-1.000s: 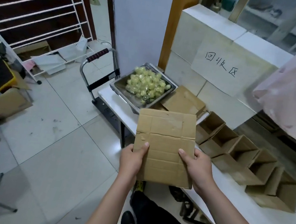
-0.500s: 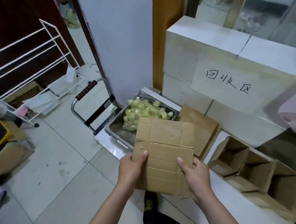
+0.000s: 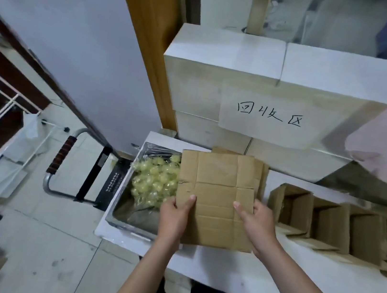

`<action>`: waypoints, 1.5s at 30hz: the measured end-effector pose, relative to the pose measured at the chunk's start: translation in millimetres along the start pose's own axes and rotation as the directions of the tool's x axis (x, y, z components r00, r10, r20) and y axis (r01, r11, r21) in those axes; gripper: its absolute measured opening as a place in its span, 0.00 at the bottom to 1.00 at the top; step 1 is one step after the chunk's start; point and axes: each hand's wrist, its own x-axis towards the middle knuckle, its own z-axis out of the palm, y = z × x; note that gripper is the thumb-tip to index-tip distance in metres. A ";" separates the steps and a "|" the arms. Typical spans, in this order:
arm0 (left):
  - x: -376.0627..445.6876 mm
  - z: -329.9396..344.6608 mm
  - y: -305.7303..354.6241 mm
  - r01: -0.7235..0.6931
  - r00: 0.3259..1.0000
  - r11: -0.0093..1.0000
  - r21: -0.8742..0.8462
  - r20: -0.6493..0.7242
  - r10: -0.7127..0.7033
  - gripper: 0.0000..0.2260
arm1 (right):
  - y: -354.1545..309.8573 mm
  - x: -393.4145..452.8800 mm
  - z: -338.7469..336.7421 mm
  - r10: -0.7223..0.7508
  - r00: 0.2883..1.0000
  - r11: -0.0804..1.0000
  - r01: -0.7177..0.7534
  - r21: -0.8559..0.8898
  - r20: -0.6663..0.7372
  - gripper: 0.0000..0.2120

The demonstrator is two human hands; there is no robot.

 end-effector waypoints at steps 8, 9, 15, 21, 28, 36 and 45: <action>53.5 30.7 22.1 -0.121 0.974 0.954 0.275 0.219 0.061 0.13 | 6.6 13.3 6.4 0.131 0.962 0.987 -0.104 0.126 -0.238 0.03; 58.1 34.4 24.8 -0.145 0.968 0.936 0.322 0.242 0.066 0.13 | 6.5 15.5 5.8 0.148 0.954 0.984 -0.115 0.137 -0.262 0.03; 82.5 62.6 27.4 -0.292 0.932 0.766 0.573 0.349 0.093 0.17 | 9.3 46.1 0.2 0.226 0.910 0.973 -0.198 0.116 -0.347 0.04; 90.8 96.0 8.6 -0.492 0.849 0.500 0.713 0.521 0.093 0.35 | 10.2 91.8 -4.4 0.244 0.883 0.956 -0.288 -0.051 -0.402 0.07; 106.5 119.8 -13.1 -0.661 0.719 0.273 0.699 0.694 -0.038 0.31 | 26.6 137.4 9.9 0.317 0.880 0.911 -0.386 -0.145 -0.353 0.14; 135.5 128.4 -27.4 -0.650 0.735 0.197 0.734 0.673 -0.084 0.31 | 37.2 172.8 23.4 0.368 0.842 0.900 -0.429 -0.076 -0.394 0.24; 144.3 133.5 -33.8 -0.669 0.724 0.144 0.729 0.683 -0.098 0.31 | 56.0 175.6 37.1 0.312 0.818 0.890 -0.430 -0.154 -0.483 0.24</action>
